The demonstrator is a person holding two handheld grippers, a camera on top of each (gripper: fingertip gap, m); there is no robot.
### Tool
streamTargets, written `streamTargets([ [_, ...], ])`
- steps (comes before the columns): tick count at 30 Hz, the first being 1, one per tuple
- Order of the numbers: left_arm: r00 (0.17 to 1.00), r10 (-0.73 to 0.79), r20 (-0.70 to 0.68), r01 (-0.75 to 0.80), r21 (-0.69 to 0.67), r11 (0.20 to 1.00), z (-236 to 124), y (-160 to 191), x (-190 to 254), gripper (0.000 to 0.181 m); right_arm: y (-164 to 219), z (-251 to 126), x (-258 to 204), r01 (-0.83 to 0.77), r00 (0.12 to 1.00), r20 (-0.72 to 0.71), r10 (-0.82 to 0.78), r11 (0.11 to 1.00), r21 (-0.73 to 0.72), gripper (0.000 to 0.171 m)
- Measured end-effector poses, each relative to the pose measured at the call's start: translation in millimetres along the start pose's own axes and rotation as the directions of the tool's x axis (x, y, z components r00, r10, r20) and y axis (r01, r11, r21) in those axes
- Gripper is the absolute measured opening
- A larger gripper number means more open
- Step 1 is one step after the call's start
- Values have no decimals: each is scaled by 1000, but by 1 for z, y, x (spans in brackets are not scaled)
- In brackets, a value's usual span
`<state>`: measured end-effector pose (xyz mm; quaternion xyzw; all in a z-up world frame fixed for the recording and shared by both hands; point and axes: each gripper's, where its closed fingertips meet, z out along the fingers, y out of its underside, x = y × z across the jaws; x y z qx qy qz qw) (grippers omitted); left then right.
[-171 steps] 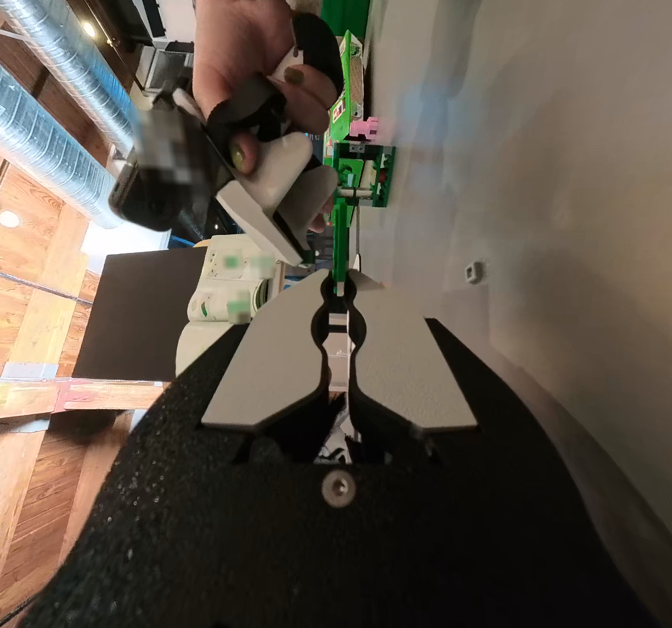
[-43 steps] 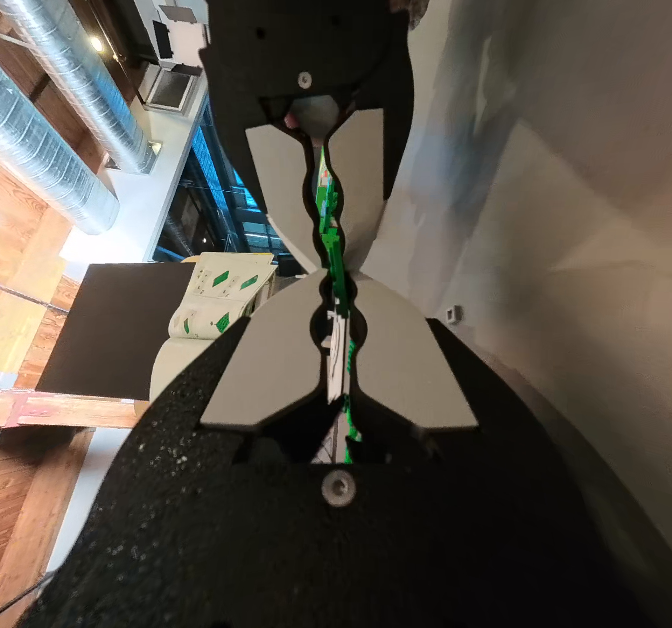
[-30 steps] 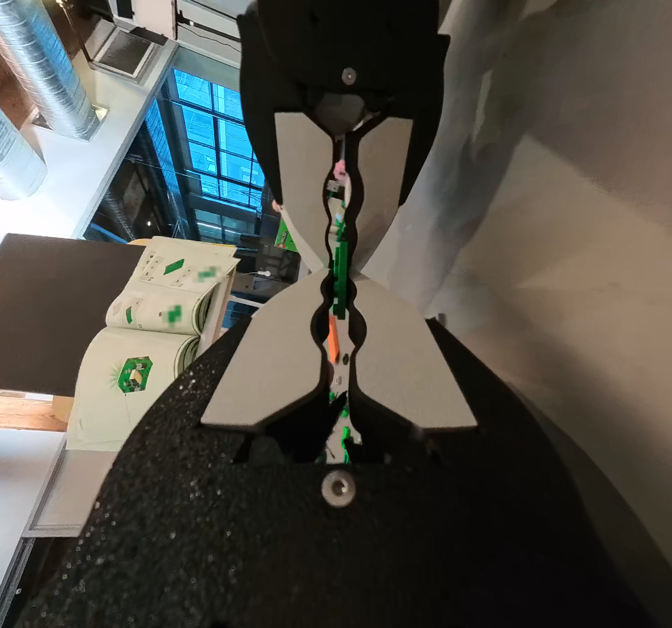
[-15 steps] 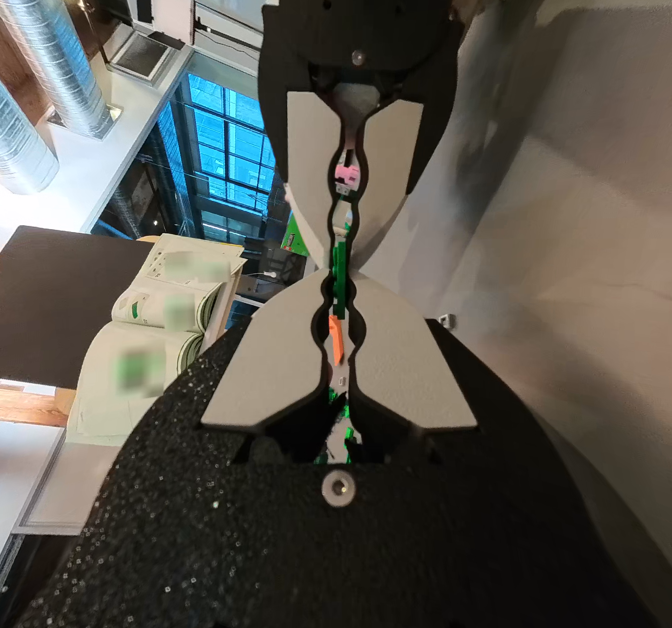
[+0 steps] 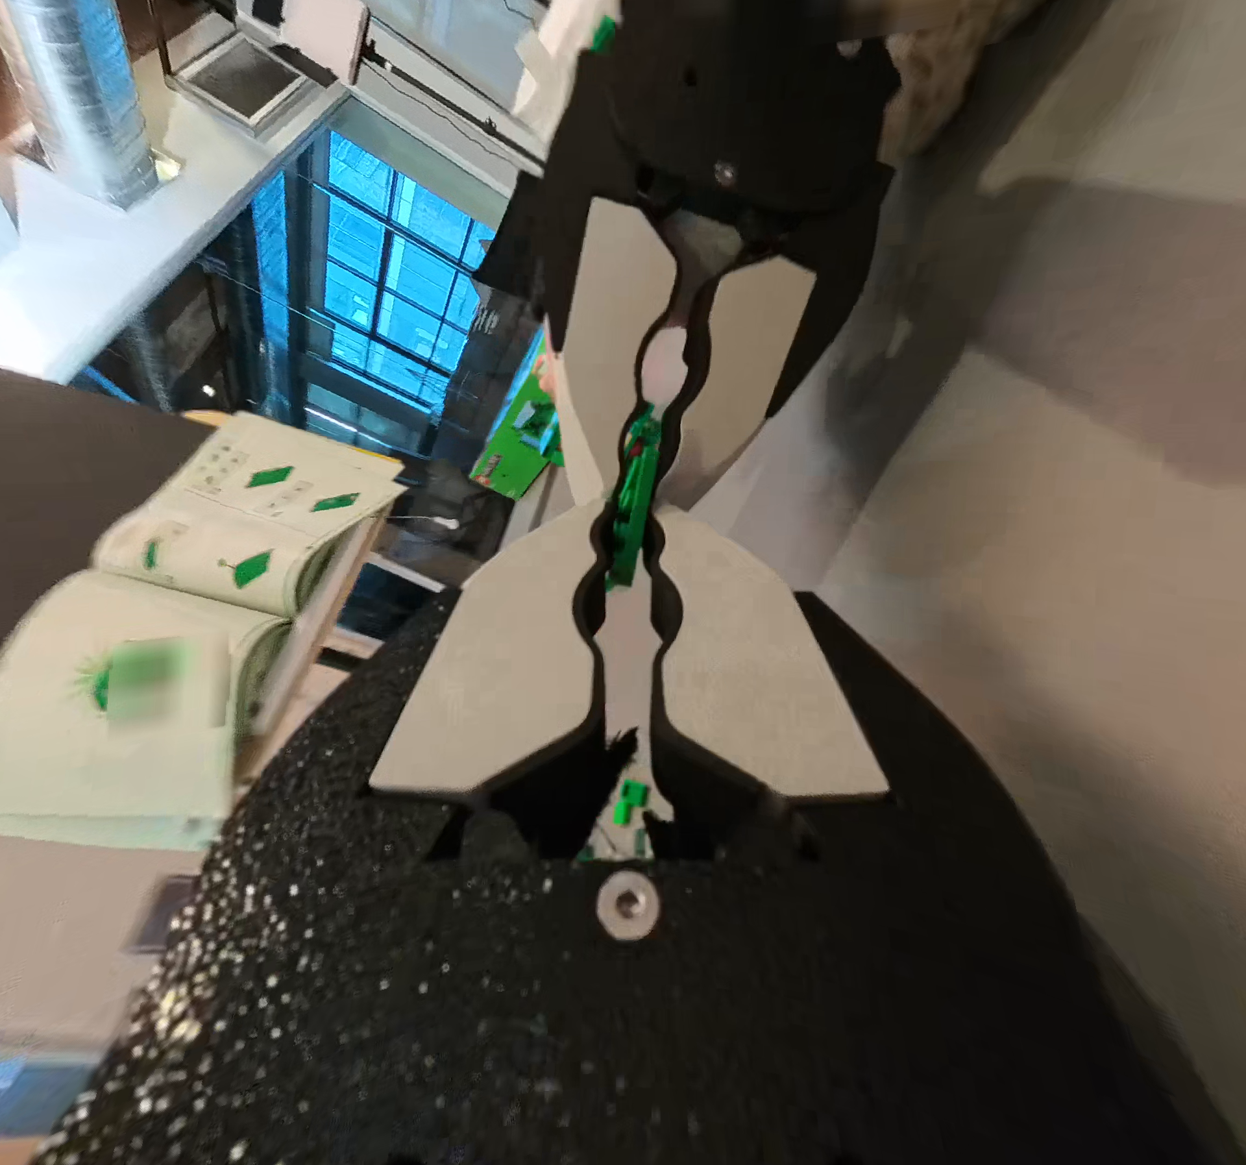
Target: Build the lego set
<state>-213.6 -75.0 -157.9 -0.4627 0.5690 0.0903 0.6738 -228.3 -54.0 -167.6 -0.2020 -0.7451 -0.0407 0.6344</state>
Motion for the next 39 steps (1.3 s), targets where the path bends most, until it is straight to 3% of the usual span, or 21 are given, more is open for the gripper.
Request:
streamTargets([
  [2,985,-169,-21,170,18,985,1,-2,-4,14,2,-3,9,-9,999,-39,9,1000,-4,6],
  [5,923,-374,-88,380,64,923,0,-7,-7,44,-2,-12,21,-11,994,-106,17,998,59,6],
  [12,676,-674,-296,717,53,695,-4,-15,-7,84,-15,-25,32,90,978,-197,-60,986,142,6],
  [20,591,-698,-405,765,5,645,-8,-25,3,73,-31,-26,24,198,965,-206,-162,966,167,5],
  [25,492,-733,-470,839,30,544,-16,-28,-5,47,-40,-31,26,203,962,-223,-155,956,210,6],
  [29,424,-750,-508,864,-23,504,-15,-33,1,87,-38,-31,24,235,955,-226,-190,953,191,6],
  [32,367,-759,-537,872,-86,483,-14,-37,9,102,-37,-30,20,293,941,-223,-253,942,164,6],
  [34,362,-765,-533,869,-105,484,-13,-36,11,99,-39,-30,18,320,933,-223,-282,934,159,6],
  [37,400,-745,-535,859,-65,508,-15,-38,9,75,-41,-30,16,354,922,-225,-316,923,152,6],
  [39,429,-730,-531,840,-62,539,-16,-37,11,75,-42,-30,16,363,918,-223,-327,920,149,5],
])
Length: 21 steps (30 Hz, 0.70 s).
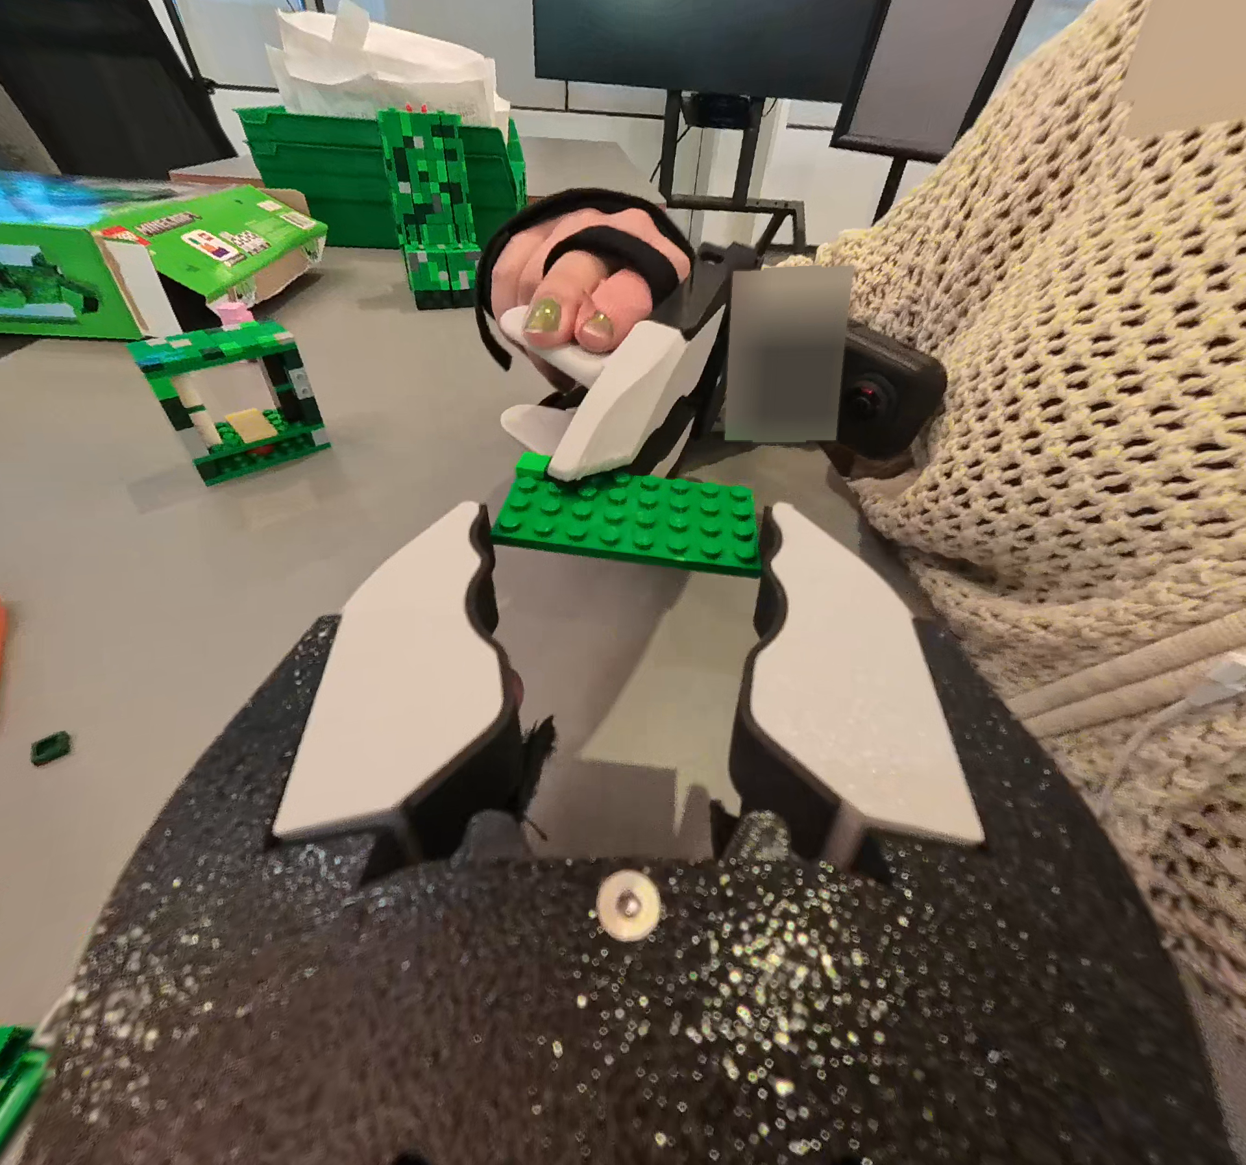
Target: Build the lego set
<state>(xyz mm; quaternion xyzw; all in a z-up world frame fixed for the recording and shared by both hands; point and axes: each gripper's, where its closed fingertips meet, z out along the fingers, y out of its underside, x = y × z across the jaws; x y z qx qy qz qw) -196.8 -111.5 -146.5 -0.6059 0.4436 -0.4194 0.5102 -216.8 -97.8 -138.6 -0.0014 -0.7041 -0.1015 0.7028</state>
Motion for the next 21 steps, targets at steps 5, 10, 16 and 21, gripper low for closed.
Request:
streamTargets([
  [5,1000,20,5,-20,-40,999,0,5,-1,75,-1,0,-3,1,1000,5,-1,1000,-2,6],
  [10,975,168,149,-146,-144,979,-24,12,-29,75,16,-1,-4,-345,936,68,345,939,-20,8],
  [16,813,234,533,-184,-146,972,-118,-15,-93,75,57,14,-17,-827,480,281,831,536,-171,10],
  [21,841,127,526,-82,-108,991,-136,8,-105,74,96,79,-25,-732,364,535,763,589,-342,21],
])
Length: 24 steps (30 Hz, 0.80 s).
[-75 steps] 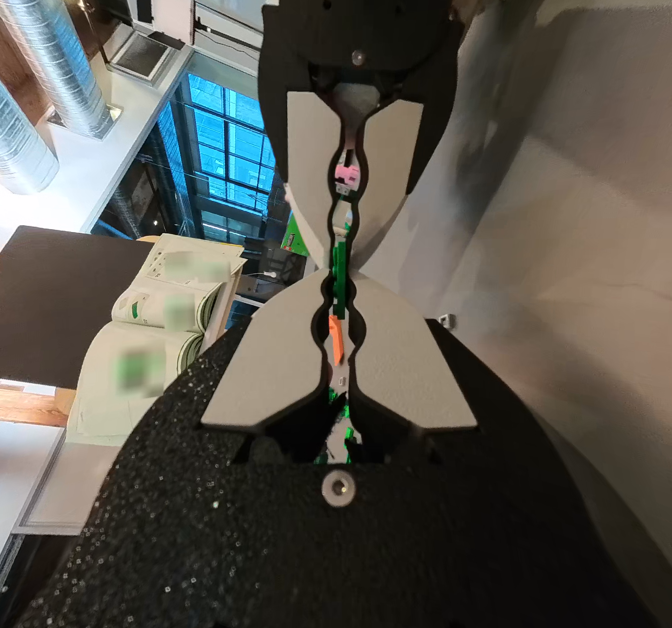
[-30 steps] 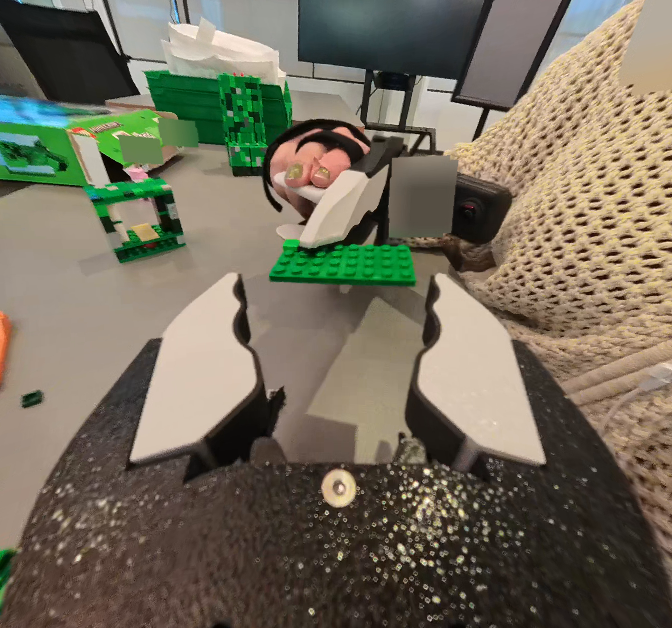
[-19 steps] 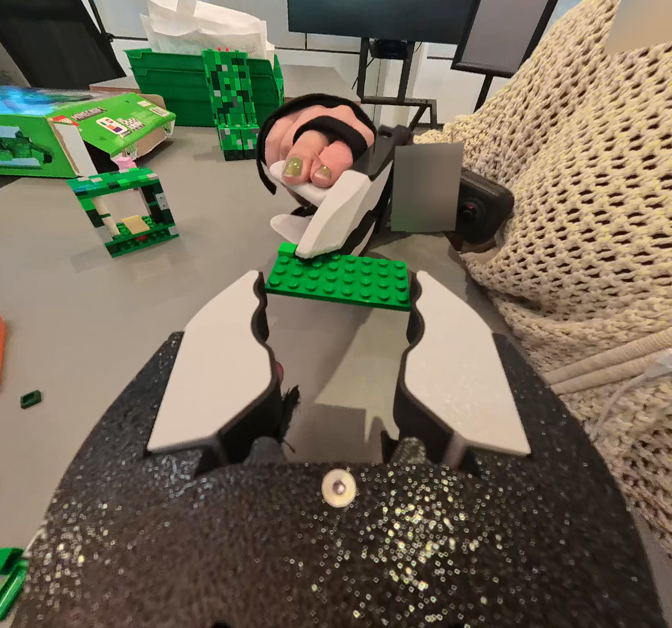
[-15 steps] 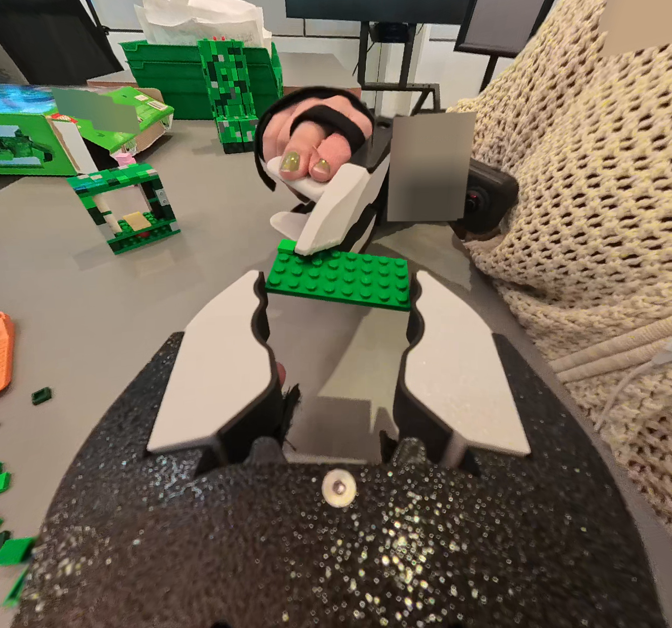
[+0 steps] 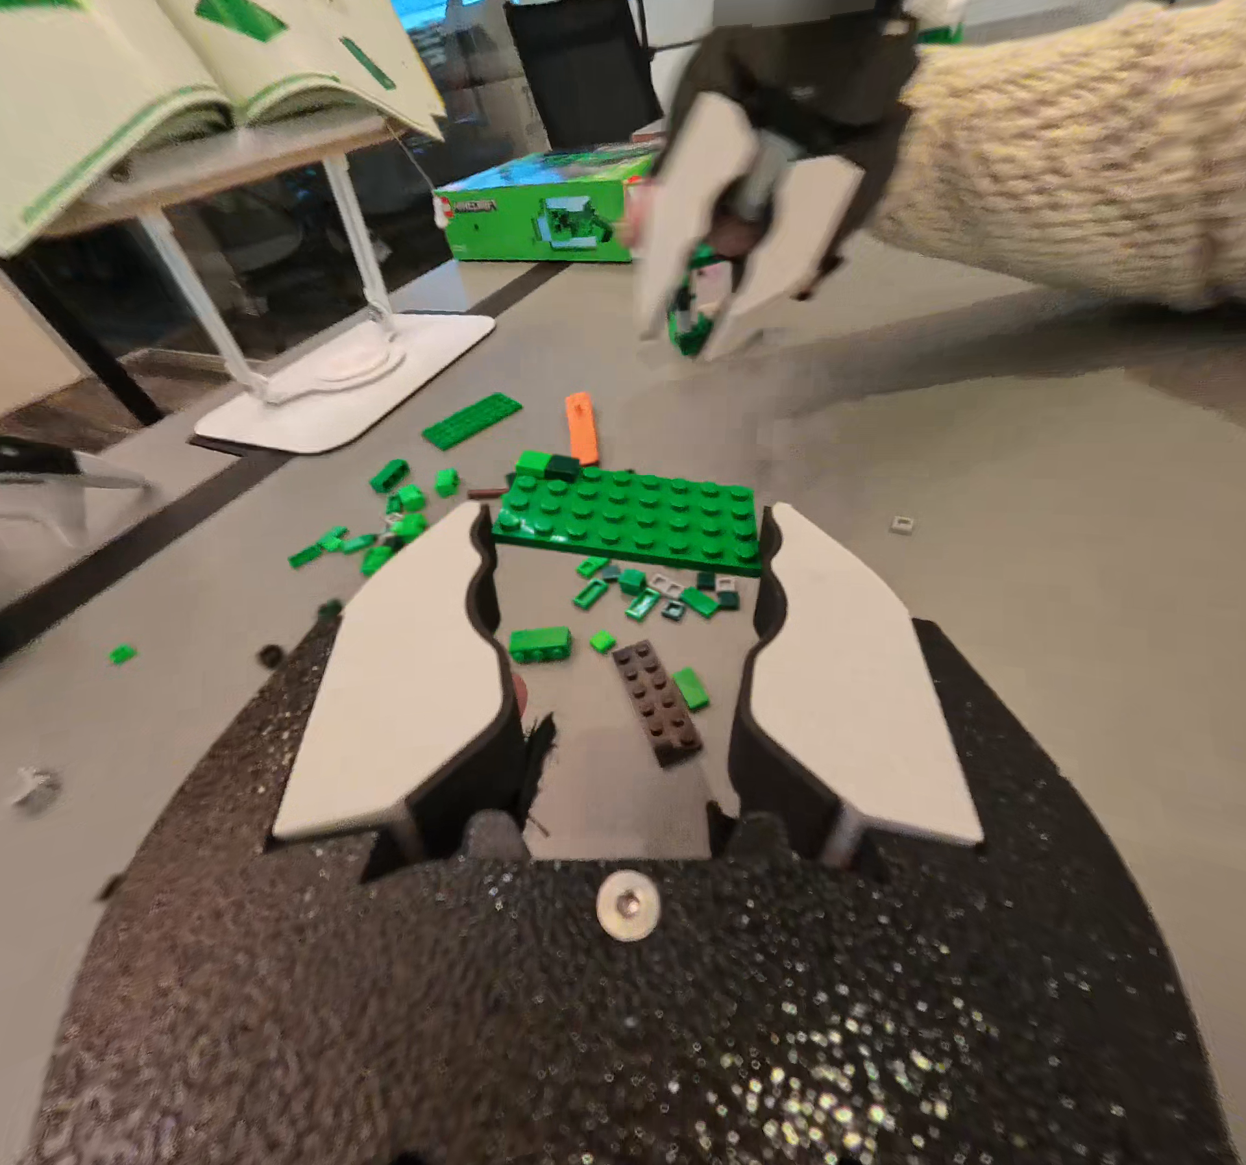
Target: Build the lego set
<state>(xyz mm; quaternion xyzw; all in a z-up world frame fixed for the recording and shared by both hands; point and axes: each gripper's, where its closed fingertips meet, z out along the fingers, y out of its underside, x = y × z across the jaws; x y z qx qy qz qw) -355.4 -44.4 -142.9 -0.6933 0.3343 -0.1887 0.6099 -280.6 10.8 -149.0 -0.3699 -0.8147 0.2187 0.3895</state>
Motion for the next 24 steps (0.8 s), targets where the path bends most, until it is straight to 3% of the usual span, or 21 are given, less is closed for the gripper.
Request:
streamTargets([
  [3,997,-54,-61,54,-3,999,4,7,6,74,16,34,35,49,987,156,-23,985,-164,23],
  [6,995,-50,-90,47,-31,998,4,11,10,74,31,57,51,165,943,322,-82,957,-238,17],
  [10,992,-62,-110,60,-28,998,1,10,12,74,41,76,43,160,855,517,32,933,-322,18],
  [14,993,-66,-98,61,-53,997,1,16,9,74,53,91,46,311,814,577,-64,887,-342,19],
  [24,991,-57,-121,47,-81,996,5,20,15,74,64,102,47,425,735,675,-65,819,-385,18],
])
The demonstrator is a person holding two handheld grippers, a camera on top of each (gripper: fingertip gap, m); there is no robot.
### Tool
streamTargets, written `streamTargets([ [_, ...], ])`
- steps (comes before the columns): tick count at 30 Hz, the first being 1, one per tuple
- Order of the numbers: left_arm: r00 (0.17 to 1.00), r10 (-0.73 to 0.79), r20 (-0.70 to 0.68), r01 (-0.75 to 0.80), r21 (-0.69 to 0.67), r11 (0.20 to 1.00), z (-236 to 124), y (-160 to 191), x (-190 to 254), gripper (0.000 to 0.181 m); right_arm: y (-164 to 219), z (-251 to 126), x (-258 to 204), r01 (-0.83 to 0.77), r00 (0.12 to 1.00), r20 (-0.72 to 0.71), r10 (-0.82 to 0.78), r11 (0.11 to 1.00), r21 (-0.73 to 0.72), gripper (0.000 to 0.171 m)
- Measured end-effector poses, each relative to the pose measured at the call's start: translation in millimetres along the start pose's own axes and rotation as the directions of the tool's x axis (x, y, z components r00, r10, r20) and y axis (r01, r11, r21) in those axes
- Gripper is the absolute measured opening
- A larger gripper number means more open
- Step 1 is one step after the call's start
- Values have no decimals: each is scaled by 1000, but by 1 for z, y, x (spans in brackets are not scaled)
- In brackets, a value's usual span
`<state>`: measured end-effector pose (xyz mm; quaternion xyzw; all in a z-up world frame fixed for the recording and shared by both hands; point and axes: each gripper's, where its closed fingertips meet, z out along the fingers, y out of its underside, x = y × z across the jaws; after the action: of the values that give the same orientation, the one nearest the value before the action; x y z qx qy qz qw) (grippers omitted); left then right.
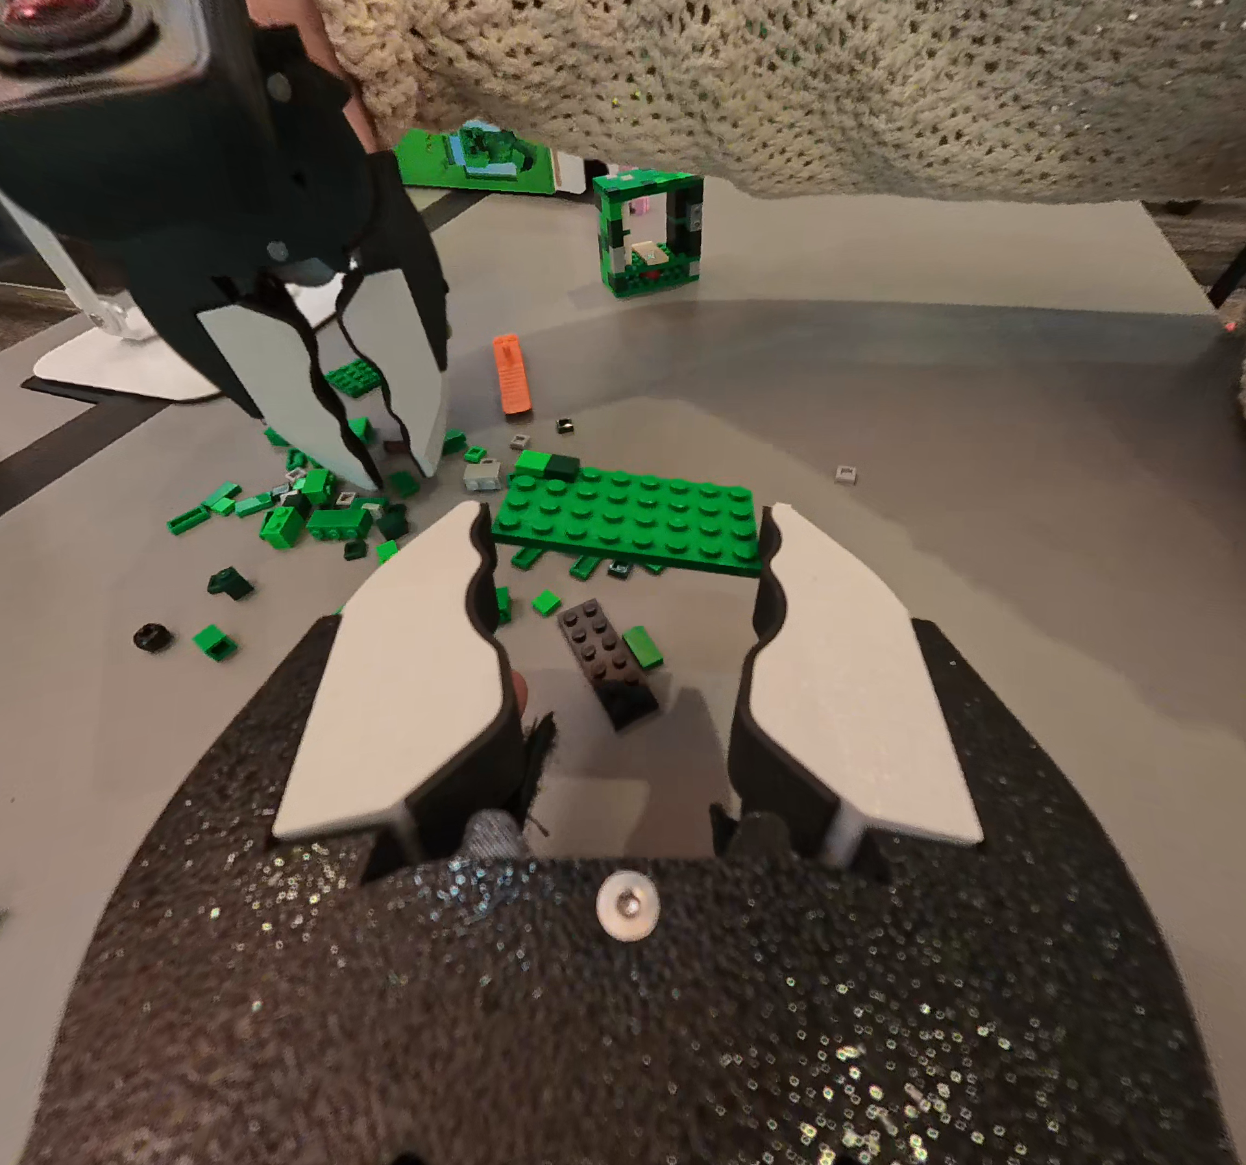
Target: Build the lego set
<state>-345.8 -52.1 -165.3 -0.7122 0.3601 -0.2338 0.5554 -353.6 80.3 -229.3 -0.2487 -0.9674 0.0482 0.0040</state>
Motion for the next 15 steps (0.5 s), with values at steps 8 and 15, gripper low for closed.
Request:
streamTargets([
  [8,1000,-22,-11,22,14,1000,4,-4,3,74,6,-19,4,-165,980,-114,162,986,-14,7],
  [15,978,-107,177,79,159,984,25,-34,-5,74,-33,-95,-64,-243,940,-176,294,934,261,7],
])
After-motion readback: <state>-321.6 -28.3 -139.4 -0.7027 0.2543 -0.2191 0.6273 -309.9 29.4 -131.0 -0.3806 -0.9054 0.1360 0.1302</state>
